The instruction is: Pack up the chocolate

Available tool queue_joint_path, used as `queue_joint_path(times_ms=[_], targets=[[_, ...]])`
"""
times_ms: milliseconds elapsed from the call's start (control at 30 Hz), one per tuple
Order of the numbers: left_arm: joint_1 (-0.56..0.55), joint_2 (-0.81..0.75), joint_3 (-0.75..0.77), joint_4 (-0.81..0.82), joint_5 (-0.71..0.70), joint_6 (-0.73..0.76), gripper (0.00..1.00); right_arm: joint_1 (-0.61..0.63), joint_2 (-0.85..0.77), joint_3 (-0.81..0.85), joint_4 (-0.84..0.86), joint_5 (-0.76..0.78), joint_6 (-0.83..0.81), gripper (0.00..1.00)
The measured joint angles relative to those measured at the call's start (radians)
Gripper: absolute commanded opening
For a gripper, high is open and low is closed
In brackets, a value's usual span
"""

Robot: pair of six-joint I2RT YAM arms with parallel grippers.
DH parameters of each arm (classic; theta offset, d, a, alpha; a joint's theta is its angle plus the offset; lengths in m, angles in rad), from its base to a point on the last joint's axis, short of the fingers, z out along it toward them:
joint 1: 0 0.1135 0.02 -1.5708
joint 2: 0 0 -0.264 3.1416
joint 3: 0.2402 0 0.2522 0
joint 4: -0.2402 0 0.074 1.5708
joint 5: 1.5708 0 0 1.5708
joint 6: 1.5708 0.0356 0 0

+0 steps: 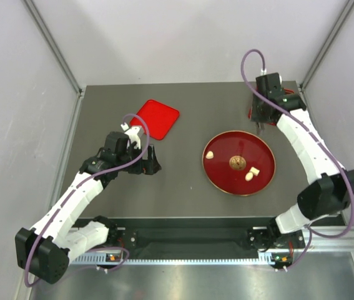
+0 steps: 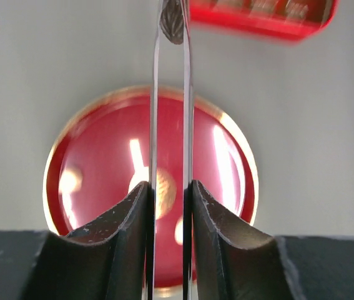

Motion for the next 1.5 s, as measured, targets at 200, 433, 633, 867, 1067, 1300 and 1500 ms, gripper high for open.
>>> queue_joint_path(times_ms=[200, 433, 633, 867, 1067, 1300, 1500], targets=[[0.0, 0.0, 0.0, 0.0, 0.0, 0.0, 0.99, -0.095, 0.171, 0.099, 0.109, -0.007, -0.041, 0.28], [-0.001, 0.003, 0.0, 0.0, 0.0, 0.0, 0.99, -0.146, 0.323, 0.194, 0.191, -0.031, -0.057, 0.29], [-0.001, 0.012, 0.0, 0.0, 0.0, 0.0, 0.99, -0.176, 0.386, 0.223, 0.24, -0.045, -0.061, 0.29], [-0.001, 0.018, 0.0, 0.0, 0.0, 0.0, 0.99, -0.204, 0.439, 0.228, 0.272, -0.077, -0.068, 0.3], [-0.001, 0.021, 0.0, 0.0, 0.0, 0.0, 0.99, -0.23, 0.48, 0.241, 0.294, -0.098, -0.072, 0.33], [-0.001, 0.023, 0.0, 0.0, 0.0, 0.0, 0.99, -0.239, 0.5, 0.242, 0.302, -0.115, -0.075, 0.36], [-0.001, 0.023, 0.0, 0.0, -0.001, 0.0, 0.99, -0.243, 0.509, 0.253, 0.303, -0.12, -0.077, 0.4]])
